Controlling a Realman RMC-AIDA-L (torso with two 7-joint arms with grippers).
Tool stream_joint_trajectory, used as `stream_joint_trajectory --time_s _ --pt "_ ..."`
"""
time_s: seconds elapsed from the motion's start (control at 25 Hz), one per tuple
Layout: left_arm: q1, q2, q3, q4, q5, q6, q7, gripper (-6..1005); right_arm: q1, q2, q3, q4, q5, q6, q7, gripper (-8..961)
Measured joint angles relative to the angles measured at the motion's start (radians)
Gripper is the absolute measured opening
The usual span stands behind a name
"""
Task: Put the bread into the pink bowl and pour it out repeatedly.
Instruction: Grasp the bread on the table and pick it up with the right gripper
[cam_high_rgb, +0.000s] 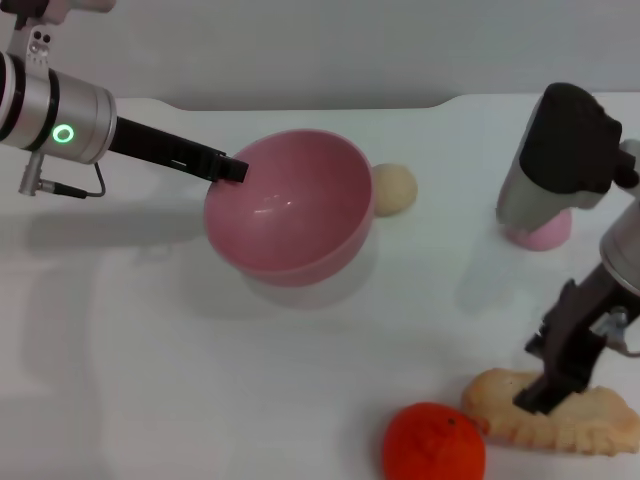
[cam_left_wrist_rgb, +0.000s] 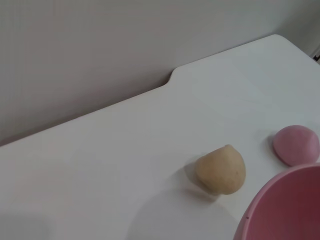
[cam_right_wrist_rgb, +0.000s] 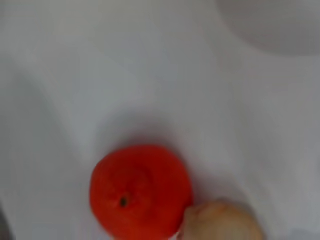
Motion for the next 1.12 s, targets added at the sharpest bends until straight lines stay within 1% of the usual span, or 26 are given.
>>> stream_joint_trajectory --time_s 0.2,0.32,0.52,0.84,1.12 --pt "0.0 0.003 0.0 -0.002 0.0 -0.003 0.001 44 0.004 0.001 -0.024 -0.026 -0.035 -0.087 0.007 644" --pt "0.0 -0.001 0.0 -0.002 0.0 -0.003 0.006 44 -0.007 0.002 -0.033 -0.038 -0.058 -0.098 0.01 644" --pt "0.001 -0.009 0.0 -0.003 0.0 -0.007 0.016 43 -0.022 0.003 -0.036 -0.018 -0.062 -0.091 0.011 644" --pt "0.009 -0.018 0.005 -0.003 0.0 -0.014 0.016 43 -0.032 0.005 -0.08 0.027 -0.063 -0.059 0.011 643" --pt "0.014 -0.02 0.004 -0.003 -0.001 -0.008 0.016 44 -0.033 0.004 -0.094 0.067 -0.063 -0.015 0.004 643"
